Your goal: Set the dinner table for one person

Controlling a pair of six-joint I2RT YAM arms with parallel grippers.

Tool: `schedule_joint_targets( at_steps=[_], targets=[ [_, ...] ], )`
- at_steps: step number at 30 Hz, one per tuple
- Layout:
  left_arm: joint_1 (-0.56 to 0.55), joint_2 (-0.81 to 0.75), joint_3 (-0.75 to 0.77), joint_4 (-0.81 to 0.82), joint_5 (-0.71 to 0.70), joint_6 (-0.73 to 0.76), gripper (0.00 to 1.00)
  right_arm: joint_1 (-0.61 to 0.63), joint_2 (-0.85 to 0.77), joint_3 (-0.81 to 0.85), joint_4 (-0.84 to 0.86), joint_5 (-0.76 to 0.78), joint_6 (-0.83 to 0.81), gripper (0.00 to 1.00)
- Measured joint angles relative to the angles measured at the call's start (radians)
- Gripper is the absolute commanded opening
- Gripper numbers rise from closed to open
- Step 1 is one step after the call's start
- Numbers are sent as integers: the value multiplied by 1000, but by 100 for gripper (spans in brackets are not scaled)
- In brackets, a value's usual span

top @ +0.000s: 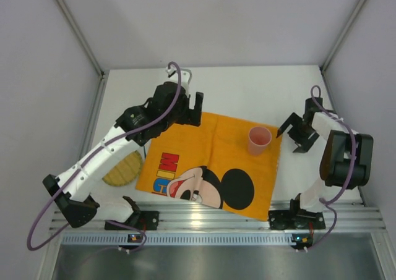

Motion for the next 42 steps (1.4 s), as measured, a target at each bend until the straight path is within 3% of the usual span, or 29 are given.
schedule_joint_targets(
  at_steps=[5,11,14,18,26,42],
  targets=[
    [34,-41,-6,-8,-2,-9,99,-1,68,0,71,-44,15,86],
    [51,-45,-8,-21,0,-8,99,-2,126,42,120,-108,36,57],
    [57,-40,-8,-27,1,-9,99,2,155,56,157,-140,42,39],
    [63,-14,-8,-30,6,-10,98,6,196,72,193,-172,40,0],
    [73,33,-8,-34,20,-12,99,14,257,146,187,-192,35,0],
    [111,58,-8,-60,9,-35,98,18,499,505,143,-195,23,0]
  ],
)
